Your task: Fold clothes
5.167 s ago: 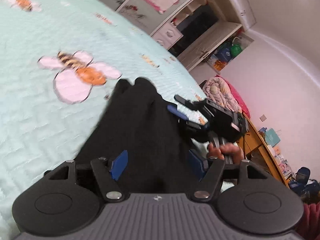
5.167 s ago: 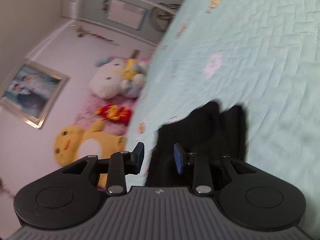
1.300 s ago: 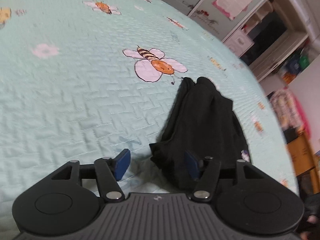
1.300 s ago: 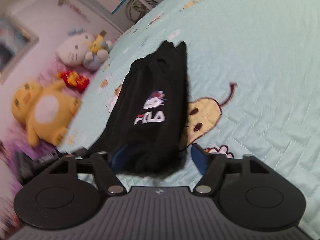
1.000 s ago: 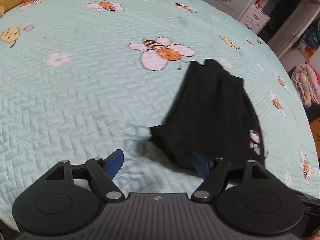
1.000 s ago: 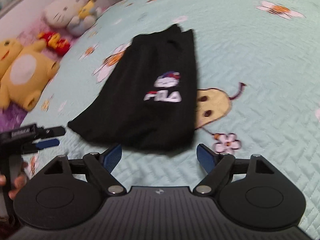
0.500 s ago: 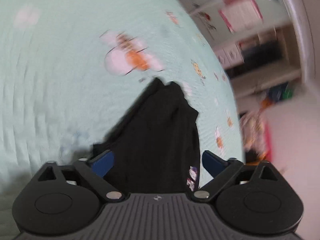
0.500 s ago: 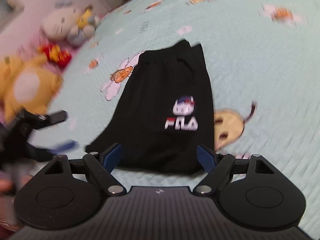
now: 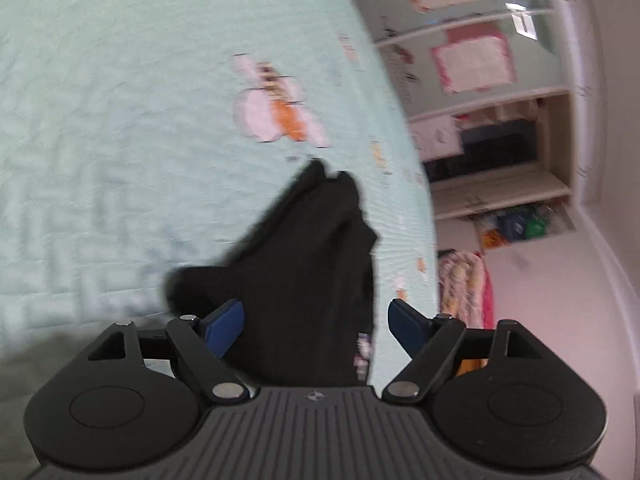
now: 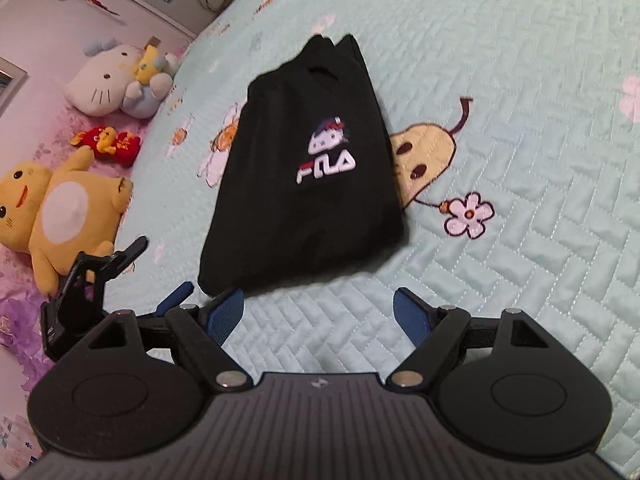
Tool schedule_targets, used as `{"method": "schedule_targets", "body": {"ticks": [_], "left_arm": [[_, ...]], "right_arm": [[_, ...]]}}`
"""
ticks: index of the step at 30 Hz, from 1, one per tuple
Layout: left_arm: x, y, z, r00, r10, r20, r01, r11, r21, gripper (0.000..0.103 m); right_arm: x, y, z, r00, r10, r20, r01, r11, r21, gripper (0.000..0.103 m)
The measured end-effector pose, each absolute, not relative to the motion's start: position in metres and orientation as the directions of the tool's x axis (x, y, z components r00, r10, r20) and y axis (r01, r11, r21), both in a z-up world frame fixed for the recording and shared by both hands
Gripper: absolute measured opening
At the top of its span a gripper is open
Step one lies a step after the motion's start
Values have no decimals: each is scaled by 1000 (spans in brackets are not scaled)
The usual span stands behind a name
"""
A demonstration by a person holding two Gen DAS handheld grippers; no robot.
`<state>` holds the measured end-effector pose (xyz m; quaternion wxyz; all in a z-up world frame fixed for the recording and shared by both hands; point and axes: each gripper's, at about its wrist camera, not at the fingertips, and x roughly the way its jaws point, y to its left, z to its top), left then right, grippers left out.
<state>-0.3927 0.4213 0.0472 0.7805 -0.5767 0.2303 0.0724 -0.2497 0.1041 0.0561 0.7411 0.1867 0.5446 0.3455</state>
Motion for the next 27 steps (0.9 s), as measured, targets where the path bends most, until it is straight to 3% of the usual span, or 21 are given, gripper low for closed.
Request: {"method": "schedule_targets", "body": {"ticks": [4,5,8,15,21,27], "left_arm": [[-364,426,33,837,-138,-530,-453,371,-811,94],[-361,426,28,817,-147,-558,-481,361,-799,88],[-353,421,31,767,-147,-625,-529,406,-745,88],[-310,356,122,565,39,-824,-509,802,-311,96],[-296,326,151,472,111,-875,-463,875,-139,97],[-273,320,145,344,172,-923,-456,890,-5,98]], "right_arm": [[-248,100,56,184,730,-658,-307,679,667,82],[-248,100,56,188,735,-651,-316,673,668,82],[-251,106,62,190,715,-673,-373,687,624,82],[-248,147,99,281,564,-776,-514,771,375,82],[-237,202,118,255,389,-885,-613,773,162,82],[-233,219,126,228,368,-901,-628,763,153,82]]}}
